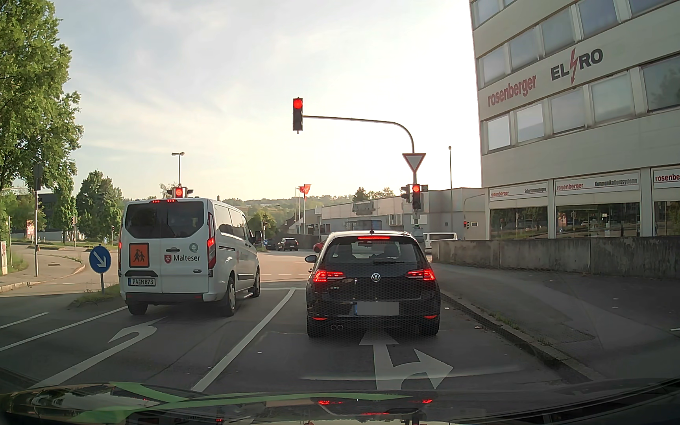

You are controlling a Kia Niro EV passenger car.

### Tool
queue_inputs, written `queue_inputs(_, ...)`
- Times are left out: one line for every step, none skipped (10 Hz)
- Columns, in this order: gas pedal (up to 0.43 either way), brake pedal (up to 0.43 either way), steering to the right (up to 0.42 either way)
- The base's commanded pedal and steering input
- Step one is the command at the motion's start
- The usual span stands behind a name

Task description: Follow the waypoints while adhering to traffic rules and regulations

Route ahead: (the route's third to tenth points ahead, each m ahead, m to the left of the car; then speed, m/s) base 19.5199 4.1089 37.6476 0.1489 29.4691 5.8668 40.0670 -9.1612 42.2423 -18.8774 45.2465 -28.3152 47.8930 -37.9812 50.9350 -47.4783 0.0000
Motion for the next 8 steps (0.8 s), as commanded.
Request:
queue_inputs(0.0, 0.549, -0.021)
queue_inputs(0.0, 0.543, -0.021)
queue_inputs(0.0, 0.549, -0.021)
queue_inputs(0.0, 0.543, -0.021)
queue_inputs(0.0, 0.543, -0.021)
queue_inputs(0.0, 0.543, -0.021)
queue_inputs(0.0, 0.543, -0.021)
queue_inputs(0.0, 0.543, -0.021)
